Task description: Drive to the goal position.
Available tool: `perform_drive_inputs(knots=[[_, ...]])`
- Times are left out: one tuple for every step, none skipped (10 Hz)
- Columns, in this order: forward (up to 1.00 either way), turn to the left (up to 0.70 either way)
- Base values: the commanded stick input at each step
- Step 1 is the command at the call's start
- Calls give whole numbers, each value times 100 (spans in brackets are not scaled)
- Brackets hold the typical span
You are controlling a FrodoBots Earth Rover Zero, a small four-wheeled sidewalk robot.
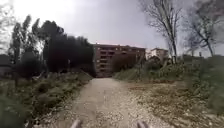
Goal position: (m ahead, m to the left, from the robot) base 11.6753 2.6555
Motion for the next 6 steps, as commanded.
perform_drive_inputs(knots=[[100,10],[100,17],[100,0],[100,0],[100,0],[100,0]])
